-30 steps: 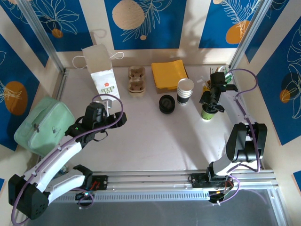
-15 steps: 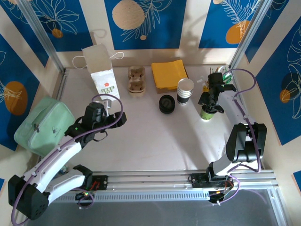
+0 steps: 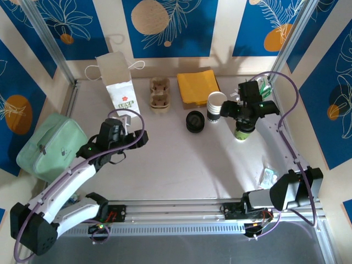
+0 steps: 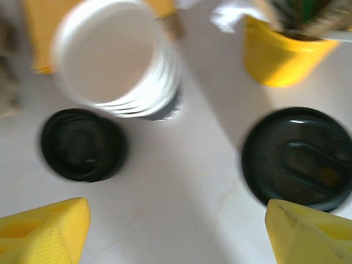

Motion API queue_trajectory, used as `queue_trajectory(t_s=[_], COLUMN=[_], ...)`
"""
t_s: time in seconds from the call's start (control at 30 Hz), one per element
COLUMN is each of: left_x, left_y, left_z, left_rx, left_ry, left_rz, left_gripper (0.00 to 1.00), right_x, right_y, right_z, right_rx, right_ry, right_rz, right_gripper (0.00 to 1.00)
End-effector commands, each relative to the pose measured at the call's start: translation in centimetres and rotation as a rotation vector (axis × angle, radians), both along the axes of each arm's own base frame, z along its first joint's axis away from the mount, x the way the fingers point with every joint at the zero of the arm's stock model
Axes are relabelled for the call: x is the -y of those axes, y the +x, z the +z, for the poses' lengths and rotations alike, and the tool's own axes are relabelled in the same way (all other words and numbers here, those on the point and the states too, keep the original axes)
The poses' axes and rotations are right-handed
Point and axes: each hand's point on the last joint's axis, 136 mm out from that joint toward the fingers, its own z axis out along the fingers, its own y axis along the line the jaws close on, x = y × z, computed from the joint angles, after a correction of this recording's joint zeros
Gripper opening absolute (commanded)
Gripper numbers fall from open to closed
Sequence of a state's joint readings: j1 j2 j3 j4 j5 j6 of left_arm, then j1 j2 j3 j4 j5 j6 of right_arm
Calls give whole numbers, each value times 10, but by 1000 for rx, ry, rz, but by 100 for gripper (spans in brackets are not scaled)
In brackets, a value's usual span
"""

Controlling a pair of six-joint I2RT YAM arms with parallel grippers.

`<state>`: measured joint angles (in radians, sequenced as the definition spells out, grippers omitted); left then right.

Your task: Pack the takeout coffee

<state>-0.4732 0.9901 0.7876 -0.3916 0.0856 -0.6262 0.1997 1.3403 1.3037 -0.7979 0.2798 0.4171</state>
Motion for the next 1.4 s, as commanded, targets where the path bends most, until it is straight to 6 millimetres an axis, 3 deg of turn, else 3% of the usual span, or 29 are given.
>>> queue_trajectory(t_s=[0.0,0.17,0.3,0.5,0.67,0.87,1.03,1.13,1.37], left_x=[5,22,45,57,54,41,34,32,36], left_y=[12,33,55,105,145,179,199,207,221], left_z=[18,18,17,2,-19,-40,-50,-56,-60], left_rx=[17,-1,-12,-37,-74,-106,-90,-78,-65], left_ry=[-2,8,29,68,89,61,31,14,4], left_rz=[-8,-7,-9,111,250,395,465,490,504], left_gripper=[74,70,67,66,66,60,51,40,38], right_x=[-47,-118,-149,-147,-147,-148,-156,-161,-165], right_y=[-4,-8,-9,-5,-9,-9,-5,-4,-2], right_z=[18,32,28,-12,-31,-53,-66,-73,-76], right_rx=[81,195,238,222,262,293,275,254,254], right_ry=[122,225,228,192,191,175,140,105,79], right_rz=[174,393,461,404,413,414,426,429,431], right_gripper=[83,82,81,81,81,81,80,80,80])
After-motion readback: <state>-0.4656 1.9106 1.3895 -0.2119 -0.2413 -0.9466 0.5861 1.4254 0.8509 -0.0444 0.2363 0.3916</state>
